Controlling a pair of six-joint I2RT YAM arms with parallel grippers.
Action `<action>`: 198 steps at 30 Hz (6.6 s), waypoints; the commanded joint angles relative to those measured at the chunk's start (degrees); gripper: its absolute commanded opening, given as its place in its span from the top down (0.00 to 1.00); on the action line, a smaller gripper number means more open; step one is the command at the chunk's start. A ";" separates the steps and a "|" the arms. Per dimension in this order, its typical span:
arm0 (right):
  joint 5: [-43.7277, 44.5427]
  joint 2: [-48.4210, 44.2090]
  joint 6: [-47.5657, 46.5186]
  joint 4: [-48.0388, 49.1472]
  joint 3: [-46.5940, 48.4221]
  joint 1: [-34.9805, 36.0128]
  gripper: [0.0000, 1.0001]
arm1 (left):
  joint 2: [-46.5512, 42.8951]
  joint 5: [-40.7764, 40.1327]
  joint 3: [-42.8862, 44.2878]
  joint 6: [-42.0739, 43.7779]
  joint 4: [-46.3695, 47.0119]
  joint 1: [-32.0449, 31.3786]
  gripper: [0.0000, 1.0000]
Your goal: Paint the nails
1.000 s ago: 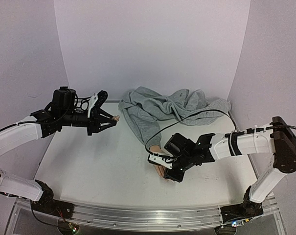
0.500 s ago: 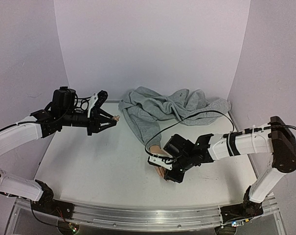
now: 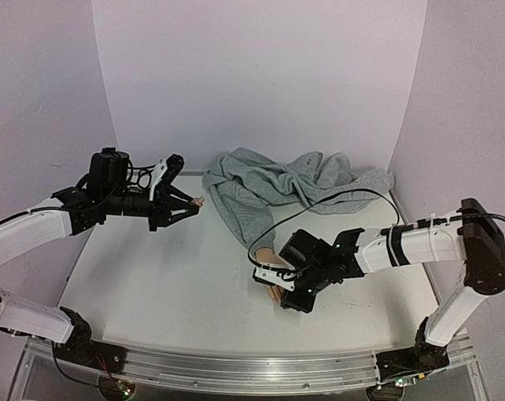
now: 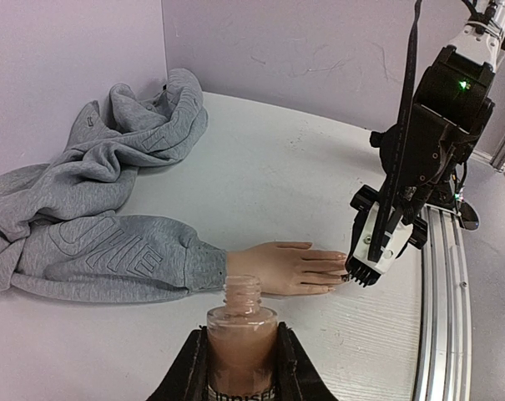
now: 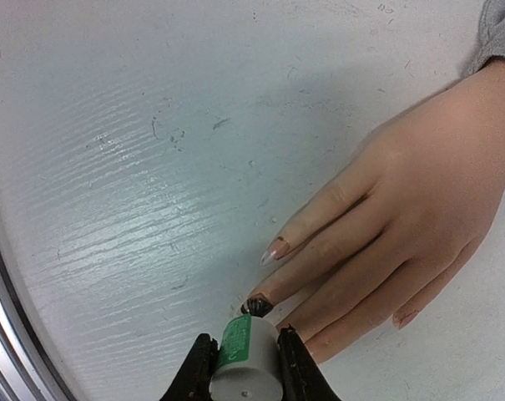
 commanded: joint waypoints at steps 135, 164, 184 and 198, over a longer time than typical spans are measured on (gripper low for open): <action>-1.95 0.64 0.54 -3.68 1.75 0.29 1.00 | -0.27 1.02 1.28 0.06 2.08 0.42 1.00; -2.74 -2.73 1.42 -4.61 1.46 0.29 1.00 | -0.96 1.29 1.25 0.02 2.05 0.42 1.00; -0.07 -3.84 0.66 -1.19 0.38 0.23 1.00 | -1.11 1.29 1.22 -0.04 2.05 0.42 1.00; -0.64 -1.65 -0.25 -0.91 0.77 0.30 1.00 | -0.53 1.30 1.32 -0.02 2.05 0.42 1.00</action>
